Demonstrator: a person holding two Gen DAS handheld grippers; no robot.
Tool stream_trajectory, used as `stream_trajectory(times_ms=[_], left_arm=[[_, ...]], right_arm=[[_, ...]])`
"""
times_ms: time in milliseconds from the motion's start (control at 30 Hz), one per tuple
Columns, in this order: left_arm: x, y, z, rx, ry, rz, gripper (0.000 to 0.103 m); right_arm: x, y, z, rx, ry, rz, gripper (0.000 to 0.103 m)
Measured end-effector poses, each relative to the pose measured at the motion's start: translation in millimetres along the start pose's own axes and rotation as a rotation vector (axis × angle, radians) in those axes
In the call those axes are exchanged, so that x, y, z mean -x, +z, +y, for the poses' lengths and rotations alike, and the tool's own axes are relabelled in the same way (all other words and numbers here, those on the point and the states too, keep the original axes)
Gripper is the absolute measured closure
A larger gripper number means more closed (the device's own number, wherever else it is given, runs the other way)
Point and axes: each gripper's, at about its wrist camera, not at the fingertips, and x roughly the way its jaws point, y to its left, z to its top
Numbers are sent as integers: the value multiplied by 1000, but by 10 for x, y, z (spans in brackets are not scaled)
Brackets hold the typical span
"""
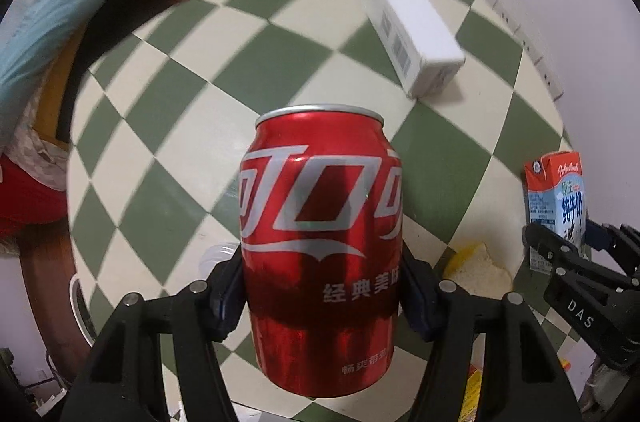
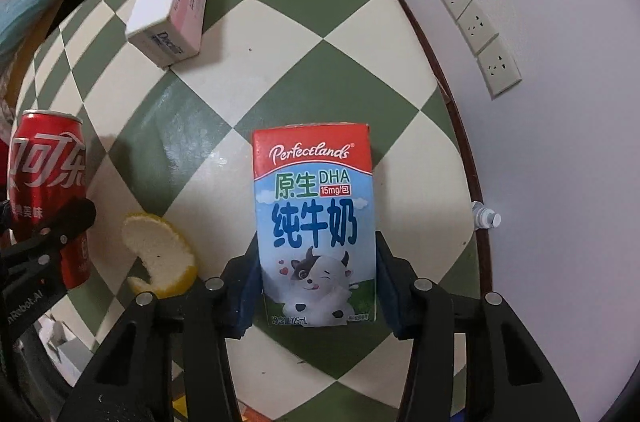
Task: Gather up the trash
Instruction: 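Grasp the red Coca-Cola can with the left gripper while the right grasps the milk carton, then carry the can and carton to the bin and release both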
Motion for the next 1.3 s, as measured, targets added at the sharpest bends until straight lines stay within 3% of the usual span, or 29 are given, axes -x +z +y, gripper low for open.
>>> stream_trajectory(times_ms=[367,667,867,1000,1167,1300], left_arm=[[1057,-403,443,69,-20,-228,43],[1916,-684,1410,173,2,-426,43],[2144,-933,2366,267,77,-470,43],[2175,-1192,3011,348,134,-462,43],[1982,-1595,3827,463,191,-404,43],[1688,-1921,4443,561,182,-323,43]], right_arm=[[832,-193,325,-17,61,-224,52],[1527,-235,1071,71,153,-366,52],[1829,-317,1920,162,254,-411,52],[1827,-395,2701,247,323,-400,52],[1585,-630,3877,372,396,-327,52],[1147,-890,4852,474,435,-215,52]])
